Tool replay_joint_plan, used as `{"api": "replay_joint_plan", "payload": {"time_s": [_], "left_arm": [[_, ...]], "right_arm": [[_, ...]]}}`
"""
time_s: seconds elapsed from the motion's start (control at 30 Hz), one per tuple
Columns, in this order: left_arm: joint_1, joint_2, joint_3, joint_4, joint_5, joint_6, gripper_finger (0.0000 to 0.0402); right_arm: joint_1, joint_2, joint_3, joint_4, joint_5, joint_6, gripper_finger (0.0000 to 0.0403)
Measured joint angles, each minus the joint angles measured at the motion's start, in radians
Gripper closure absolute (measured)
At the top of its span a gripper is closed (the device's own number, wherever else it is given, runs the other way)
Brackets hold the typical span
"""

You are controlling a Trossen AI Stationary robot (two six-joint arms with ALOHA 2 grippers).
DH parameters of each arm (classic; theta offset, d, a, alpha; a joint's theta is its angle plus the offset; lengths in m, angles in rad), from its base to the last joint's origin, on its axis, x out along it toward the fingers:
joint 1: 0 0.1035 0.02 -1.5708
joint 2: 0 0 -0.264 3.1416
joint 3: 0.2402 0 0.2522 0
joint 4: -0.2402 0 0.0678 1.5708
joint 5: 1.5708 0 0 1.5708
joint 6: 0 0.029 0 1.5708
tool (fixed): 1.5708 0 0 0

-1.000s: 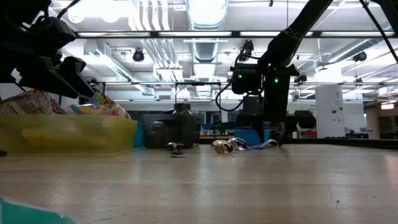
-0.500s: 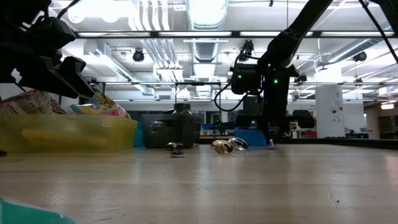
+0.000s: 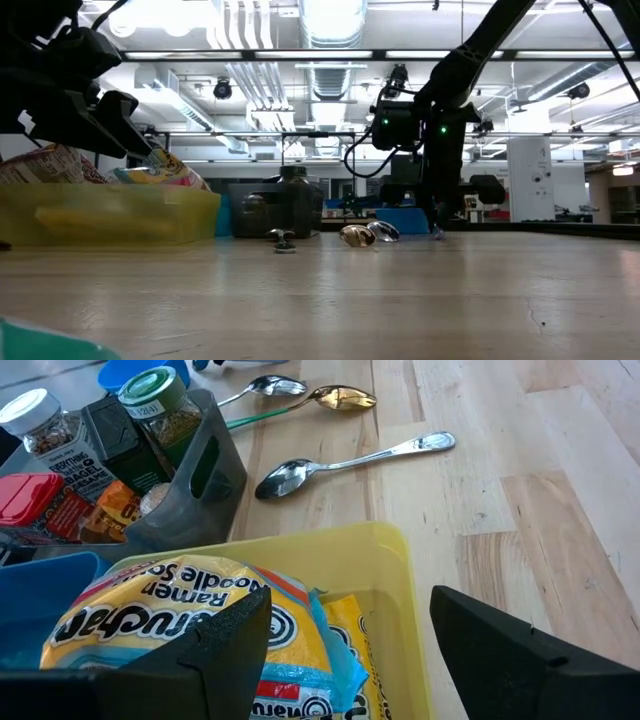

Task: Pick & Place Food Item
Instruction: Put the purple spoon into the blue bin

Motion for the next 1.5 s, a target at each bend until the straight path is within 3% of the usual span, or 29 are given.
{"api": "replay_joint_plan", "payload": {"time_s": [0.33, 0.8, 1.13, 1.5], "left_arm": [[0.000, 0.000, 0.000, 0.000, 0.000, 0.000, 0.0130], [0.000, 0.000, 0.000, 0.000, 0.000, -0.003, 0.0130], [0.000, 0.000, 0.000, 0.000, 0.000, -0.003, 0.0130], [0.000, 0.000, 0.000, 0.000, 0.000, -0.003, 0.0130]], "right_arm": [[0.010, -0.009, 0.000, -0.005, -0.012, -0.037, 0.0387], [0.081, -0.132, -0.001, -0.070, -0.061, -0.103, 0.0388], [0.164, -0.202, -0.001, -0.087, 0.042, -0.107, 0.0393], [0.177, -0.199, -0.001, -0.084, 0.070, -0.104, 0.0394]]}}
